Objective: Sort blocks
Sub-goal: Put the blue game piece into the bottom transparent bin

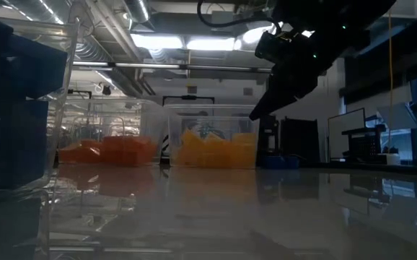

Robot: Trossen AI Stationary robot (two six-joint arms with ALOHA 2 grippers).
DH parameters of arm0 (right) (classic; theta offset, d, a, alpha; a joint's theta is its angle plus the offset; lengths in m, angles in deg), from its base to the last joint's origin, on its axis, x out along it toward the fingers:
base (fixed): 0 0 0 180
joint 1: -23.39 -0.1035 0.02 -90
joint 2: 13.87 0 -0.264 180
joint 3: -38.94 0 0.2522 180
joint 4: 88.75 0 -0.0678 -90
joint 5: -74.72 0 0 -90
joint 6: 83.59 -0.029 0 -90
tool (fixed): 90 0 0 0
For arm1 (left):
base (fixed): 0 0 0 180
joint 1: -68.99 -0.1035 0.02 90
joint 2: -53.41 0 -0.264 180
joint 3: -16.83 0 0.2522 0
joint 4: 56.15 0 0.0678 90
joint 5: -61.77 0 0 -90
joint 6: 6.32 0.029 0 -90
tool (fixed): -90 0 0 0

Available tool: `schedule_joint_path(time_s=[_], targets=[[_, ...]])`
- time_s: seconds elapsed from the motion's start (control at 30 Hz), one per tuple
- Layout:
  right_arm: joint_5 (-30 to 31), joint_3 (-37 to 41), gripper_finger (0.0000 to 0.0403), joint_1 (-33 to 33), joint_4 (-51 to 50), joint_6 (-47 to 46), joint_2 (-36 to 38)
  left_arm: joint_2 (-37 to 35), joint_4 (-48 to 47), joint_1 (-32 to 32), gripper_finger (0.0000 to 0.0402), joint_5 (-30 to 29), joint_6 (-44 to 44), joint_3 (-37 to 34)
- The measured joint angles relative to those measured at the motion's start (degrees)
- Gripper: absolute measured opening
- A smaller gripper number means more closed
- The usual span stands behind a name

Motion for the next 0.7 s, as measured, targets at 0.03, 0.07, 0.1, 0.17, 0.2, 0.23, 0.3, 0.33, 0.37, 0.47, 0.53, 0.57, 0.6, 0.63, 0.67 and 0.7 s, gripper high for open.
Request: schedule_joint_path(time_s=[0.03,0.07,0.1,0.17,0.2,0.23,0.3,0.33,0.37,0.47,0.53,0.57,0.6,0.63,0.67,0.7], targets=[[0.0,0.0,0.002,0.0,-0.1,0.0,0.0,0.0,-1.6,1.1,0.0013,0.1,-2.1,0.0],[0.0,0.0,0.002,0.0,0.0,0.0,0.0,0.0,-3.0,2.1,0.0013,0.2,-4.1,-0.1],[0.0,0.0,0.002,0.0,0.0,0.0,0.0,0.0,-3.7,2.9,0.0013,0.4,-6.0,-0.4],[0.0,0.0,0.002,0.0,0.0,0.0,0.0,0.1,-5.3,4.3,0.0012,0.7,-9.6,-0.4],[0.0,0.0,0.002,0.0,0.0,0.0,0.0,0.1,-5.9,5.0,0.0012,1.0,-11.5,-0.4],[0.0,0.0,0.002,0.0,0.0,0.0,0.0,0.1,-6.0,5.5,0.0012,1.0,-13.2,-0.4],[0.0,0.0,0.002,0.0,0.0,0.0,0.0,0.1,-5.8,6.5,0.0015,1.0,-16.6,-0.4],[0.0,0.0,0.002,0.0,-0.1,0.0,0.0,0.1,-5.8,7.0,0.0018,1.0,-18.2,-0.4],[0.0,0.0,0.002,0.0,-0.1,0.0,-0.1,0.1,-5.7,7.4,0.0022,1.0,-19.4,-0.4],[0.0,0.0,0.002,0.0,-0.1,0.0,-0.1,0.1,-5.7,8.3,0.0037,1.2,-21.4,-0.4],[0.0,0.0,0.002,0.0,-0.1,0.0,-0.1,0.1,-5.7,8.7,0.005,1.4,-23.2,-0.4],[0.0,0.0,0.002,0.0,-0.1,0.0,-0.1,0.1,-5.7,8.7,0.0058,1.5,-24.5,-0.4],[0.0,0.0,0.002,0.0,-0.1,0.0,-0.1,0.1,-5.7,8.7,0.0066,2.2,-26.0,-0.4],[0.0,0.0,0.0021,0.0,-0.1,0.0,-0.1,0.1,-5.7,8.7,0.0073,3.6,-27.1,-0.4],[0.0,0.0,0.0021,0.0,-0.1,0.0,-0.1,0.1,-5.7,8.7,0.008,4.7,-27.5,-0.4],[0.0,0.0,0.0021,0.0,-0.1,0.0,-0.1,0.1,-5.7,8.7,0.0086,5.2,-27.8,-0.4]])
